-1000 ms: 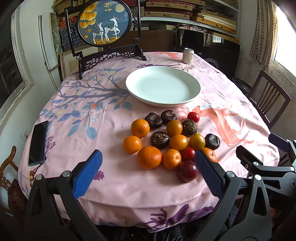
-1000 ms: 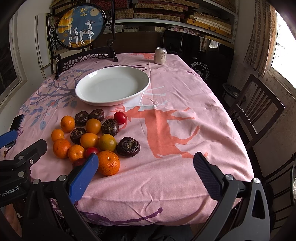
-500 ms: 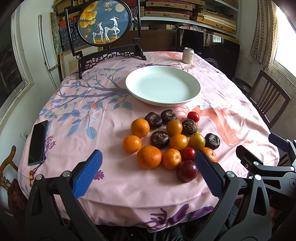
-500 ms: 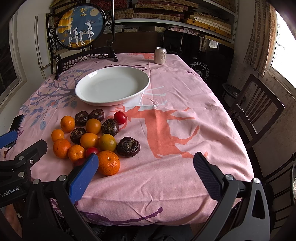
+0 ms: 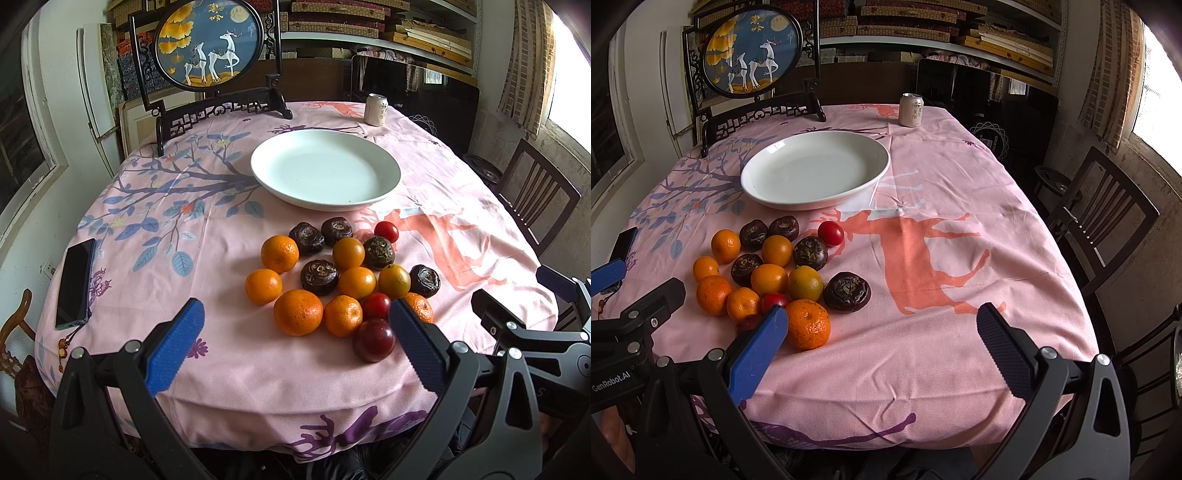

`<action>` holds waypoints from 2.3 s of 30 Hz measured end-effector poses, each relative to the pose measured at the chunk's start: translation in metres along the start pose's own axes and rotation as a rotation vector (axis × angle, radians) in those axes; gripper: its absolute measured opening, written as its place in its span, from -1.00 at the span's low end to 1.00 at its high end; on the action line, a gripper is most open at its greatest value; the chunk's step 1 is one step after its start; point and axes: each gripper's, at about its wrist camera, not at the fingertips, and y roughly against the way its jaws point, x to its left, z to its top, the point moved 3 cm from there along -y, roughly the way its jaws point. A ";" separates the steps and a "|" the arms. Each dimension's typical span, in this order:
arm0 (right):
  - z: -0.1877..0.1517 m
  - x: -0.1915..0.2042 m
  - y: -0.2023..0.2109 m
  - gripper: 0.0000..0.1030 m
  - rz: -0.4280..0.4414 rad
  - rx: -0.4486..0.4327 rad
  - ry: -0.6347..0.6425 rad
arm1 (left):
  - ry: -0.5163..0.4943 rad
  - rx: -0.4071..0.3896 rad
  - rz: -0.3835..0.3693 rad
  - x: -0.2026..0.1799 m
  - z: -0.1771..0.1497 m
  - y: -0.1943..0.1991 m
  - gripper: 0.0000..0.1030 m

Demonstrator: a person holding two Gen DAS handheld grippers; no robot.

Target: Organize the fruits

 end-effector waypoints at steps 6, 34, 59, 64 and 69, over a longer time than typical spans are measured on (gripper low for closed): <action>0.000 0.000 0.000 0.97 0.000 0.000 0.000 | 0.000 0.001 -0.001 0.000 0.000 0.000 0.96; -0.032 0.049 -0.075 -0.17 0.290 0.195 0.115 | 0.111 0.194 0.021 0.064 -0.043 -0.053 0.96; -0.031 -0.006 -0.069 0.07 0.425 0.146 0.003 | -0.020 0.281 -0.109 -0.037 -0.041 -0.067 0.91; -0.026 0.009 -0.083 -0.25 0.508 0.168 0.022 | -0.011 0.293 -0.096 -0.030 -0.040 -0.067 0.91; -0.025 -0.005 -0.050 -0.26 0.355 0.071 0.061 | -0.039 0.290 -0.096 -0.039 -0.040 -0.066 0.91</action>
